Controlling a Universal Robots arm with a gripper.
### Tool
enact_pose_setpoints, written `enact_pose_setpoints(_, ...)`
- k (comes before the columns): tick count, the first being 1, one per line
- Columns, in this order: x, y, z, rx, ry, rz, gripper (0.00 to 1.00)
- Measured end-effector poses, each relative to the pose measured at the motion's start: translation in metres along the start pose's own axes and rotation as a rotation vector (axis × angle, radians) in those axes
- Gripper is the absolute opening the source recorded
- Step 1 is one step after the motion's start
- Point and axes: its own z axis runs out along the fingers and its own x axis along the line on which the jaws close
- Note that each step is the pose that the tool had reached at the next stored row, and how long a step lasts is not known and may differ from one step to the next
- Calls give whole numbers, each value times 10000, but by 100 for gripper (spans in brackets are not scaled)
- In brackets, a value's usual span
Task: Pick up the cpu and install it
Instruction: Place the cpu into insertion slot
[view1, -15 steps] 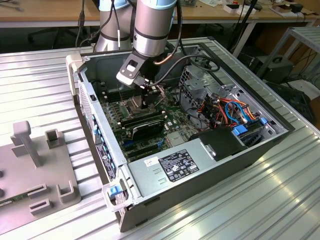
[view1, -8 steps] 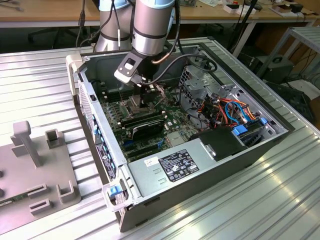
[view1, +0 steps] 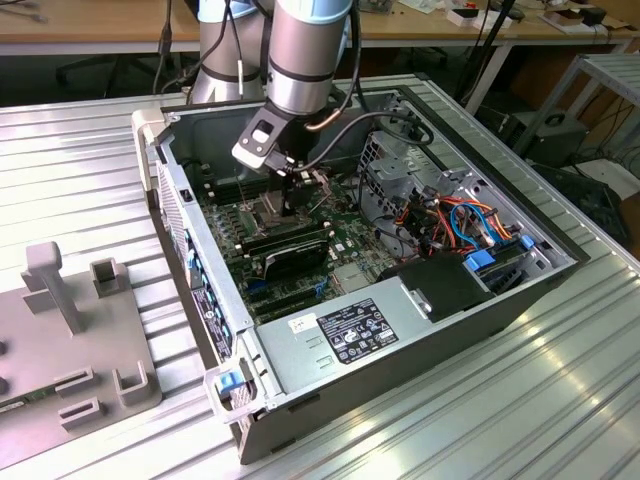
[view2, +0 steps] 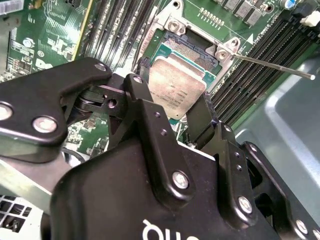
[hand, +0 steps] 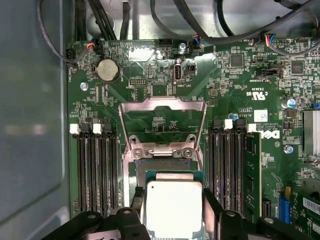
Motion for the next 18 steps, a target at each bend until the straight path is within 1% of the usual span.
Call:
enact_pose_setpoints(2, 6, 0, 23, -35, 4, -291, 55)
enact_pose_setpoints(3, 8, 0, 26, -39, 5, -351, 55)
enact_pose_setpoints(9, 8, -1, 30, -42, 5, -383, 55)
enact_pose_setpoints(11, 8, -1, 49, -43, 7, -451, 55)
enact_pose_setpoints(14, 8, -1, 50, -43, 7, -454, 55)
enact_pose_setpoints(18, 9, -2, 69, -43, 6, -454, 55)
